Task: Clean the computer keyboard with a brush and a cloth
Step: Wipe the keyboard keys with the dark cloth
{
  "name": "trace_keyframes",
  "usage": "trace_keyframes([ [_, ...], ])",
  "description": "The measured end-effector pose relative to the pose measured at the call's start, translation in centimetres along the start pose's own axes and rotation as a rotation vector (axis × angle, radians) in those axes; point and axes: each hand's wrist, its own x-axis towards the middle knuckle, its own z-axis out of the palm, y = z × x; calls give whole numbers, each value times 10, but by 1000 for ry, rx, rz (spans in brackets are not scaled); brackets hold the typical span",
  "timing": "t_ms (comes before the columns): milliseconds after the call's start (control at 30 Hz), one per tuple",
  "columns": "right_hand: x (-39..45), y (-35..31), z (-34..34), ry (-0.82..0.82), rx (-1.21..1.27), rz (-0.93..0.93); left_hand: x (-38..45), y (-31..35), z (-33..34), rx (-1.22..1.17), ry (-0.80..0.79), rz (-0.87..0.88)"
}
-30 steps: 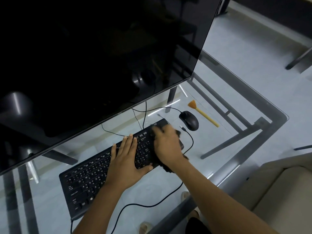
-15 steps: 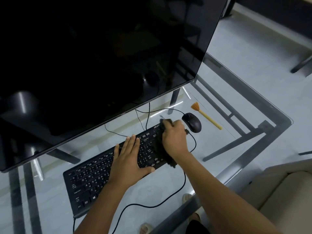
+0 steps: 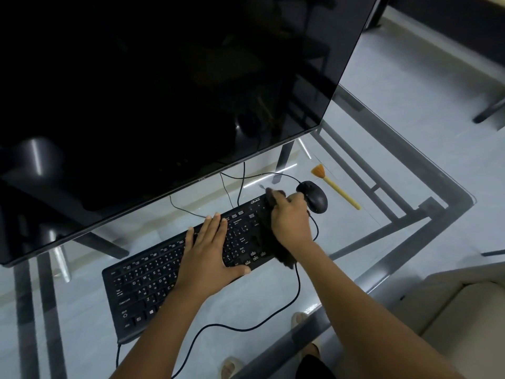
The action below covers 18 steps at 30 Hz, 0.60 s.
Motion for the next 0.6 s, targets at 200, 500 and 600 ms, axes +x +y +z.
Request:
trace_keyframes([
  [200, -14, -26, 10, -75, -23, -287, 0, -2, 0, 18, 0, 3],
  [500, -44, 19, 3, -37, -7, -175, 0, -3, 1, -4, 18, -4],
  [600, -42, 28, 0, 14, 47, 37, -1, -2, 2, -2, 13, 5],
])
